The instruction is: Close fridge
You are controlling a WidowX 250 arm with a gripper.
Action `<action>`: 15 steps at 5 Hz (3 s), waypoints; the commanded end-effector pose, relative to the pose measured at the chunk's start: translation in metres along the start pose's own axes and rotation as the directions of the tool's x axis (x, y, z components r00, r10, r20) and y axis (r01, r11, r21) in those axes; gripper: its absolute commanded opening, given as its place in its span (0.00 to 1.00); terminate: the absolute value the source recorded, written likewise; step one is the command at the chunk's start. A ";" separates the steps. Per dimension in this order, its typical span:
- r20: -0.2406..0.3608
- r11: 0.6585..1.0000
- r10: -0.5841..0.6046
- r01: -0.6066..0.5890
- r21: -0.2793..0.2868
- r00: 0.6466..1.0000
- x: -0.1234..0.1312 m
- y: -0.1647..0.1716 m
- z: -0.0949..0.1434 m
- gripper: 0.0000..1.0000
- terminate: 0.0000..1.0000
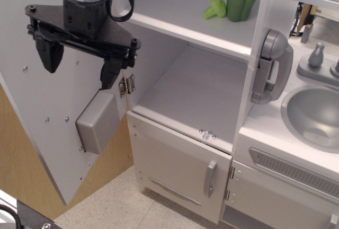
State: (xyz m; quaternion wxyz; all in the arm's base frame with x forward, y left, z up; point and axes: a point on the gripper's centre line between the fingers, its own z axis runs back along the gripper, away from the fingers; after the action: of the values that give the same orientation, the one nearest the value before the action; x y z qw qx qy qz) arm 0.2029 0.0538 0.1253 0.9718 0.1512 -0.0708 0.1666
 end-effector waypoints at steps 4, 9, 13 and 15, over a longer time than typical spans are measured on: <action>0.004 0.996 -0.087 0.087 0.028 0.996 -0.044 0.063 0.006 1.00 0.00; -0.040 0.989 -0.130 0.127 -0.080 0.991 -0.046 0.139 -0.034 1.00 0.00; -0.095 0.996 -0.031 0.023 -0.085 0.995 0.001 0.158 -0.051 1.00 0.00; -0.087 0.977 -0.156 0.141 -0.157 0.984 -0.011 0.117 -0.046 1.00 0.00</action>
State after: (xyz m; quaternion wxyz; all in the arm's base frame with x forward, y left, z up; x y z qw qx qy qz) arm 0.1542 0.1636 0.1028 0.9936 0.0590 -0.0095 0.0956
